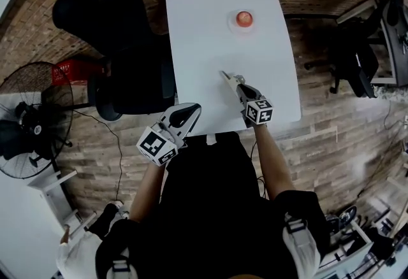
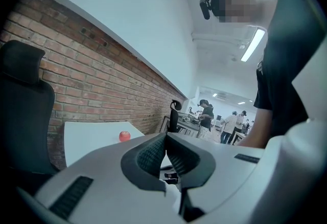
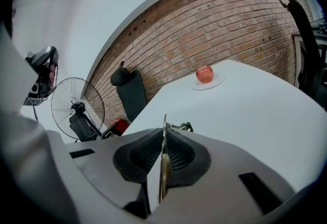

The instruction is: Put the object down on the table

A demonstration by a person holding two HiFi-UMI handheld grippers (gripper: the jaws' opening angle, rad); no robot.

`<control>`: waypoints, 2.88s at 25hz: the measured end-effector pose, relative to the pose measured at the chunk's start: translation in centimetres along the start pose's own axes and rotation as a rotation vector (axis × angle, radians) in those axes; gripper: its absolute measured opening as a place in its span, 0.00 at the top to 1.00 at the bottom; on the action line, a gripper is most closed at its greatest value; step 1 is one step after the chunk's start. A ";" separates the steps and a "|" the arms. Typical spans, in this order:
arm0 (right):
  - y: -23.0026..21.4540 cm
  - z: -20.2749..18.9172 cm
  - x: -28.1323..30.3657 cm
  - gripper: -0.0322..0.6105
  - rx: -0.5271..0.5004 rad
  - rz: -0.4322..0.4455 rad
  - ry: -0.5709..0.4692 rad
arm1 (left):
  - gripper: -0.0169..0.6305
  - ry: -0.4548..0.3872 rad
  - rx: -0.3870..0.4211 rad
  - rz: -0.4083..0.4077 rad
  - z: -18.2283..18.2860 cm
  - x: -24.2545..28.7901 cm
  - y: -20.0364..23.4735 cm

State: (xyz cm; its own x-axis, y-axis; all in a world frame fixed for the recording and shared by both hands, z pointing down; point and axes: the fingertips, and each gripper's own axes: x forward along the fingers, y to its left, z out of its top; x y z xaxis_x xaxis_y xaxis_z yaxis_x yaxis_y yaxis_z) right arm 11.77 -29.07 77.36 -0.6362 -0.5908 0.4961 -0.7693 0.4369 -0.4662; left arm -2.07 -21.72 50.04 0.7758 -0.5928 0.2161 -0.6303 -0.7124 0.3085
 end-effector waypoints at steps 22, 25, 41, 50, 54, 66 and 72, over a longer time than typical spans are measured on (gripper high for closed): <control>-1.5 -1.6 1.2 0.91 -0.024 -0.035 0.077 | 0.94 -0.005 -0.009 0.027 -0.3 0.3 0.4; -1.7 -1.6 1.2 0.91 -0.035 -0.036 0.080 | 0.94 -0.005 -0.007 0.023 -0.3 0.5 0.5; -2.1 -1.8 1.7 0.87 -0.048 -0.061 0.101 | 0.94 -0.005 -0.001 0.020 -0.3 0.4 0.6; -2.5 -2.2 1.5 0.79 -0.029 -0.064 0.103 | 0.94 -0.003 0.003 0.019 -0.3 0.7 0.4; -2.4 -2.2 1.6 0.77 -0.027 -0.061 0.103 | 0.94 -0.003 0.004 0.016 -0.4 0.6 0.3; -3.0 -2.5 0.6 0.69 -0.024 -0.086 0.105 | 0.94 -0.006 0.005 0.009 -0.5 0.4 0.0; -3.0 -2.7 -0.5 0.69 -0.015 -0.087 0.101 | 0.94 -0.006 0.008 -0.003 -0.4 0.6 -0.4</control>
State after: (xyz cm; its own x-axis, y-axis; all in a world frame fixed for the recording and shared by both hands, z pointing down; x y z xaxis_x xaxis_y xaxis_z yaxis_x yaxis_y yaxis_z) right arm 14.23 -28.30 80.47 -0.5692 -0.5559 0.6058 -0.8221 0.3979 -0.4074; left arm -1.37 -21.66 50.44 0.7772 -0.5933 0.2095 -0.6286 -0.7171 0.3012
